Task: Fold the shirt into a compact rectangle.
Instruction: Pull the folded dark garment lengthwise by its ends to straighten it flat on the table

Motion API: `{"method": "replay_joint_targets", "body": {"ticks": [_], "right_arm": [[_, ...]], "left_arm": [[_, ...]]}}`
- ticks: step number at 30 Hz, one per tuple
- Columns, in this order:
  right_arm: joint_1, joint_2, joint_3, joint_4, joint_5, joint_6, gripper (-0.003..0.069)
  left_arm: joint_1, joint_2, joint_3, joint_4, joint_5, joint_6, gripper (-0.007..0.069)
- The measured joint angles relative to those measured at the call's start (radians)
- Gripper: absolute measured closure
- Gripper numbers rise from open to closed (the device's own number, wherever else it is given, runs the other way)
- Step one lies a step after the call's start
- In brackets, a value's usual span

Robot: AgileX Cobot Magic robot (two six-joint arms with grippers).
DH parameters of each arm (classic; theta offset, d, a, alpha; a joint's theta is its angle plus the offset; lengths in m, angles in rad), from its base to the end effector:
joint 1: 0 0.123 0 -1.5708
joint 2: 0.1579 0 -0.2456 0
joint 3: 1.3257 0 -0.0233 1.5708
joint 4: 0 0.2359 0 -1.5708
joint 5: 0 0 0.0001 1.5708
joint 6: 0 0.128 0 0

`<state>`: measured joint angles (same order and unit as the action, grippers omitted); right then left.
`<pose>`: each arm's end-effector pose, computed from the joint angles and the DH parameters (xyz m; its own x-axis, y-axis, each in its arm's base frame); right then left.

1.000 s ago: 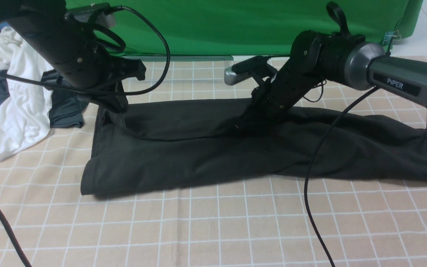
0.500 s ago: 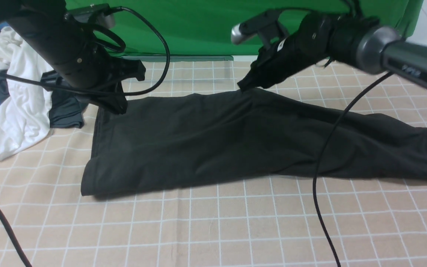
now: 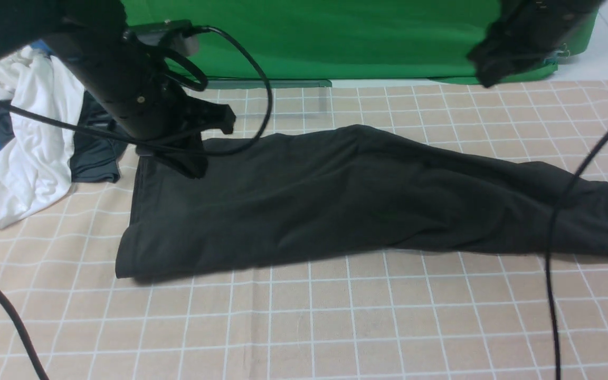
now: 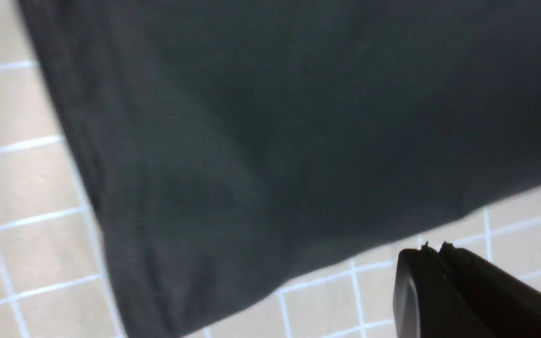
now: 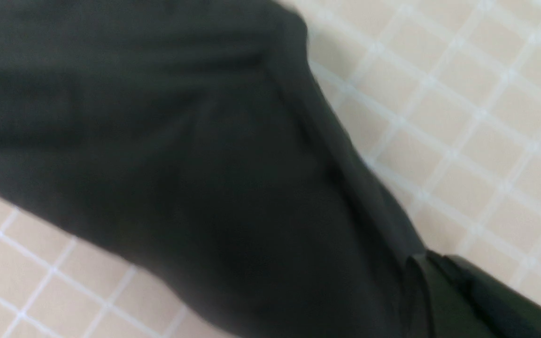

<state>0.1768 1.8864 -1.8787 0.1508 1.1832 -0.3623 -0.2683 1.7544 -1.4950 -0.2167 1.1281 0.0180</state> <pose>0.3933 0.0884 0.2705 -0.7658 -0.4388 -0.4701 -0.4888 0.8722 -0.0181 0.3340 -0.1176 0.2162 -0.9477 0.1833 -0.2611 0.2405 0.9483 -0.2072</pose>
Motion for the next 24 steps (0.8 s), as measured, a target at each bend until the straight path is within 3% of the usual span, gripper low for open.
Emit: {"method": "replay_joint_targets", "body": {"ticks": [7, 11, 14, 17, 18, 19, 21, 24], "right_arm": [[-0.161, -0.198, 0.32, -0.002, 0.008, 0.053, 0.0624], [-0.259, -0.265, 0.521, -0.005, -0.116, 0.119, 0.0608], [-0.318, -0.264, 0.63, -0.009, -0.222, 0.157, 0.0556], [-0.381, -0.225, 0.709, -0.01, -0.312, 0.184, 0.0395], [-0.381, -0.221, 0.711, -0.011, -0.315, 0.185, 0.0384], [-0.404, -0.185, 0.72, -0.012, -0.343, 0.188, 0.0294], [-0.422, -0.143, 0.72, -0.014, -0.379, 0.201, 0.0202], [-0.433, -0.092, 0.72, -0.015, -0.414, 0.219, 0.014]], "left_arm": [[-0.046, -0.001, 0.078, -0.007, -0.098, -0.001, 0.0606], [-0.049, -0.002, 0.206, 0.0, -0.255, -0.001, 0.0606], [-0.036, -0.001, 0.277, 0.019, -0.347, -0.001, 0.0606], [0.002, 0.018, 0.334, 0.028, -0.424, -0.004, 0.0606], [0.005, 0.021, 0.334, 0.028, -0.427, -0.004, 0.0606], [0.027, 0.043, 0.341, 0.028, -0.444, -0.004, 0.0606], [0.049, 0.074, 0.345, 0.027, -0.451, -0.004, 0.0606], [0.069, 0.116, 0.344, 0.024, -0.451, -0.001, 0.0606]]}}
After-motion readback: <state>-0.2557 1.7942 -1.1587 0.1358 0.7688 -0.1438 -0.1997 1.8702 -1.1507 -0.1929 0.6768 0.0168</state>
